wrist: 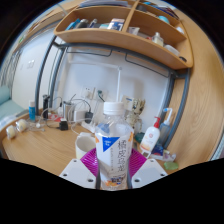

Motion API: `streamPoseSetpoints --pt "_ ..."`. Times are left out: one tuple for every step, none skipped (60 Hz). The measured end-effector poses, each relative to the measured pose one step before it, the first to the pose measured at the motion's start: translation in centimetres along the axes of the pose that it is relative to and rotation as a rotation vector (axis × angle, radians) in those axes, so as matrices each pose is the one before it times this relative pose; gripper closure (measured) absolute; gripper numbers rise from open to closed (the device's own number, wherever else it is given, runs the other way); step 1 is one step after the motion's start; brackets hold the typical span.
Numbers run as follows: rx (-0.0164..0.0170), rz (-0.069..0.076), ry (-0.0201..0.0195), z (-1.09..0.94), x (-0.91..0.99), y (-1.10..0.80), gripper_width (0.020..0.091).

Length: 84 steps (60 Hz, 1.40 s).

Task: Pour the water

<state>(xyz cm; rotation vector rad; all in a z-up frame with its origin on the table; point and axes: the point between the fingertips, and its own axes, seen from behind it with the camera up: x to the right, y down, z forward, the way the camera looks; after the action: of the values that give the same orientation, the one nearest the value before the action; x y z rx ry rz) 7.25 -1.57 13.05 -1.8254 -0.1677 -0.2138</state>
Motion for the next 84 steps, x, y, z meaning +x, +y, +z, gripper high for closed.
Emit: streamPoseSetpoints --pt "-0.00614 -0.0331 0.00693 0.122 0.554 -0.125 0.0747" --pt "-0.00809 -0.0346 0.0047 0.187 0.556 -0.057 0.0747" --pt "-0.00807 -0.0357 0.00367 0.242 0.508 -0.013 0.0747" --pt "-0.00836 -0.035 0.00404 0.275 0.506 0.019 0.0747" --pt "-0.01146 -0.0362 0.00393 0.301 0.464 0.098 0.0746" --pt "-0.0162 -0.0401 0.00256 0.346 0.401 0.197 0.0745" --pt "-0.01721 -0.042 0.00205 0.385 0.366 0.256 0.0746" --pt "-0.0127 -0.0429 -0.00229 0.422 0.456 0.194 0.0746" --pt "-0.00689 -0.0431 -0.00072 0.447 0.36 0.22 0.0746" --pt "-0.01105 -0.0457 -0.00056 0.397 0.209 0.121 0.0745" --pt "-0.00948 -0.0447 0.00611 0.437 -0.052 0.117 0.0745" --pt "-0.00856 -0.046 0.00019 0.37 0.204 0.12 0.0745" --pt "-0.00717 -0.0449 0.00201 0.358 0.223 0.072 0.0746" --pt "-0.00809 -0.0467 0.00128 0.367 0.153 0.101 0.0746" --pt "-0.00964 -0.0503 -0.00215 0.366 0.073 0.097 0.0745" --pt "-0.00804 -0.0509 -0.00468 0.369 0.043 0.107 0.0746" --pt "-0.00481 -0.0481 -0.00355 0.352 0.051 0.013 0.0746" --pt "0.00194 -0.048 -0.01028 0.383 0.368 0.033 0.0746" --pt "-0.00395 -0.0444 -0.00066 0.255 0.117 0.016 0.0746" --pt "-0.00806 -0.0406 0.00823 0.246 -0.146 -0.067 0.0745" --pt "-0.00612 -0.0438 -0.00001 0.253 0.108 -0.008 0.0745" --pt "-0.00603 -0.0427 -0.00025 0.29 0.082 -0.014 0.0746" --pt "-0.00716 -0.0443 -0.00103 0.264 0.052 0.013 0.0746" --pt "-0.00667 -0.045 -0.00266 0.269 0.008 0.019 0.0746" --pt "-0.0035 -0.041 -0.00135 0.226 0.056 -0.083 0.0746" --pt "-0.00024 -0.0359 0.00128 0.188 0.077 -0.14 0.0746" --pt "-0.00016 -0.0356 0.00148 0.2 0.084 -0.104 0.0746" --pt "0.0038 -0.0452 -0.01049 0.419 0.415 0.16 0.0747" --pt "-0.00967 -0.0315 0.0078 -0.049 -0.171 -0.194 0.0746" --pt "-0.00117 -0.0339 0.00143 0.16 0.108 -0.097 0.0745" --pt "0.00085 -0.0319 0.00364 0.186 0.149 -0.159 0.0745" --pt "-0.00034 -0.0319 0.00374 0.197 0.122 -0.135 0.0745" --pt "-0.00204 -0.033 0.00372 0.181 0.166 -0.098 0.0746" --pt "-0.00088 -0.0314 0.00521 0.161 0.211 -0.154 0.0745" --pt "0.00311 -0.0303 0.00654 0.109 0.263 -0.211 0.0744" --pt "0.0065 -0.0321 0.00599 0.082 0.334 -0.268 0.0746" --pt "0.00456 -0.0334 0.00716 0.085 0.235 -0.261 0.0746" --pt "0.00957 -0.0325 0.01264 0.386 0.083 -0.2 0.0746" --pt "0.00458 -0.0321 0.00779 0.094 0.262 -0.268 0.0742" --pt "0.00462 -0.0307 0.00807 0.123 0.266 -0.248 0.074" --pt "0.00023 -0.0318 0.00632 0.131 0.197 -0.149 0.074" --pt "-0.00147 -0.0328 0.00363 0.14 0.105 -0.159 0.074" --pt "-0.00051 -0.032 0.00246 0.088 0.134 -0.11 0.074" --pt "-0.00109 -0.0311 0.00191 0.096 0.126 -0.1 0.074" --pt "-0.00241 -0.0304 0.00118 0.065 0.13 -0.043 0.0741" --pt "-0.00364 -0.0279 0.00234 0.096 0.166 -0.013 0.0741" --pt "-0.00007 -0.0276 0.00235 0.153 0.334 -0.038 0.0741" --pt "-0.00484 -0.0212 0.00524 -0.046 0.157 0.013 0.0742" --pt "-0.00578 -0.0239 0.00563 0.049 0.21 0.074 0.0742" --pt "-0.00604 -0.0258 0.00395 0.088 0.195 0.057 0.0741" --pt "-0.00453 -0.0241 0.00382 0.089 0.166 0.026 0.0741" --pt "-0.00365 -0.022 0.00341 0.091 0.129 0.013 0.074" --pt "-0.00355 -0.0211 0.0013 0.071 0.119 -0.005 0.074" --pt "0.0 -0.0185 -0.00211 0.168 0.078 -0.08 0.0741" --pt "-0.0007 -0.0147 -0.00028 0.06 -0.001 -0.064 0.074" --pt "-0.00063 -0.0113 -0.00008 -0.036 0.016 -0.031 0.0742" --pt "-0.0017 -0.0117 0.00024 -0.006 0.06 -0.015 0.0741" --pt "-0.00005 -0.0109 -0.00054 0.0 0.021 -0.061 0.0742" --pt "0.00279 -0.0092 -0.00052 -0.003 0.006 -0.123 0.0741" --pt "0.00314 -0.0064 0.00128 0.002 0.047 -0.115 0.0741" --pt "0.00237 -0.0046 0.00169 -0.022 0.045 -0.079 0.0741" --pt "0.00297 -0.0036 0.0003 -0.021 -0.01 -0.112 0.0742" --pt "0.00149 -0.0025 0.00007 -0.011 -0.067 -0.07 0.0741" --pt "0.00242 0.0029 -0.00349 -0.028 -0.155 -0.092 0.0742" --pt "0.00017 0.0042 -0.00325 -0.042 -0.108 -0.044 0.0741" --pt "0.00006 0.0077 -0.00281 -0.045 -0.081 -0.03 0.0741" --pt "0.00279 0.0121 -0.00222 -0.039 -0.062 -0.09 0.0741" --pt "0.00392 0.0148 -0.00114 -0.044 -0.059 -0.099 0.0741" --pt "0.0031 0.0142 -0.00112 -0.055 -0.049 -0.053 0.0741" --pt "0.00033 0.0138 -0.00101 -0.054 -0.037 0.011 0.0741" --pt "-0.00394 0.0099 -0.00005 -0.211 0.113 0.062 0.0741" --pt "0.00782 0.0201 -0.00022 -0.022 -0.084 -0.033 0.074" --pt "0.00675 0.0218 0.00107 -0.088 0.009 -0.075 0.074" --pt "0.01096 0.0252 0.00066 -0.128 0.041 -0.142 0.0741" --pt "0.01494 0.0297 0.00175 -0.18 0.097 -0.191 0.074" --pt "0.01415 0.0337 0.00262 -0.18 0.104 -0.16 0.0739" --pt "0.01149 0.0352 0.00338 -0.198 0.104 -0.059 0.074" --pt "0.0095 0.0352 0.00238 -0.188 0.105 -0.016 0.074" --pt "0.01111 0.0352 0.00118 -0.182 0.075 -0.046 0.074" --pt "0.01231 0.0372 -0.00054 -0.205 0.068 -0.056 0.0739" --pt "-0.00355 0.0379 0.00372 -0.527 0.259 -0.121 0.0739" --pt "0.01958 0.0485 -0.00838 0.001 0.098 0.176 0.074" --pt "0.00773 0.0525 -0.00285 -0.214 0.051 0.056 0.0739" --pt "0.00925 0.0543 -0.00434 -0.201 0.025 0.001 0.074"
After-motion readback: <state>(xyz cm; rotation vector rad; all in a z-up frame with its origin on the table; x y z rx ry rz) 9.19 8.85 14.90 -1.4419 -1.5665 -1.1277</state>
